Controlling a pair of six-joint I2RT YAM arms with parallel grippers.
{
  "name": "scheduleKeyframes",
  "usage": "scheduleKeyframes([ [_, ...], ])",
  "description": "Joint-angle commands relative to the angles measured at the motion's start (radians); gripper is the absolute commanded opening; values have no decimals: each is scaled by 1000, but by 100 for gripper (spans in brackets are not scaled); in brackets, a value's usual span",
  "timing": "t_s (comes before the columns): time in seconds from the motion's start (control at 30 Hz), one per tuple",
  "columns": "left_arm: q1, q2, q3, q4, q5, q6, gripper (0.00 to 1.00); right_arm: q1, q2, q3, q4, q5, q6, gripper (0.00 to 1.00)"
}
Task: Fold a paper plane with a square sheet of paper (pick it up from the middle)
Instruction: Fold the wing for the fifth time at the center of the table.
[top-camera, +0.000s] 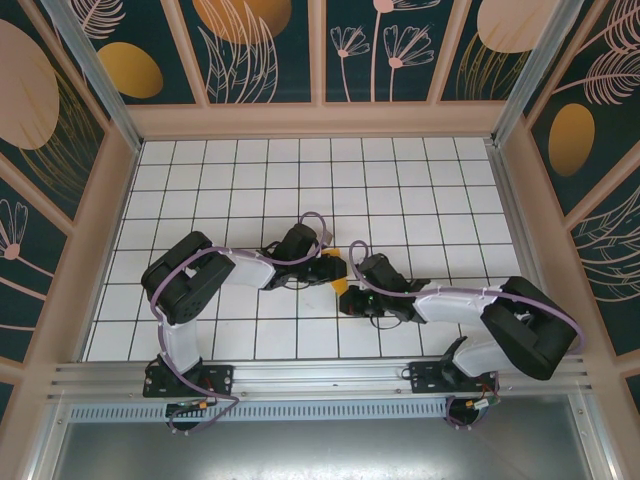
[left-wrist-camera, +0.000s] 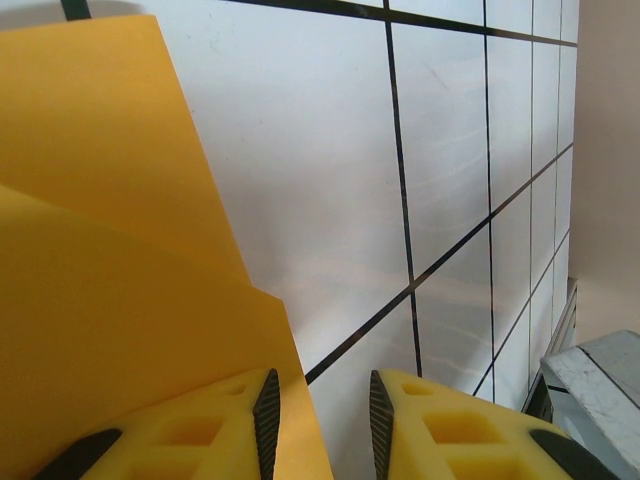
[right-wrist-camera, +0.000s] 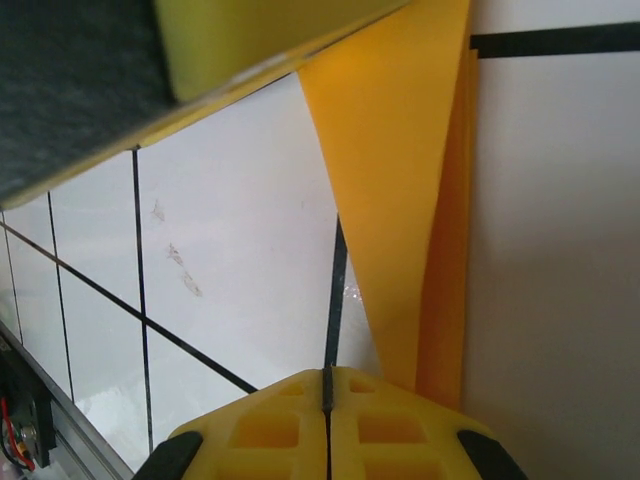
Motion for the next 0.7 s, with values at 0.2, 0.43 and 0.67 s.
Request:
scheduleKeyframes([
  [0.2, 3, 101, -20, -151, -133, 55, 32, -54, -47, -131, 52, -6, 87, 10],
  [0.43, 3, 106, -17, -157, -134, 58, 31, -93, -86, -221, 140, -84, 173, 11],
  [0.67, 3, 103, -17, -153, -130, 59, 31, -112, -206, -200, 32, -61, 171, 12],
])
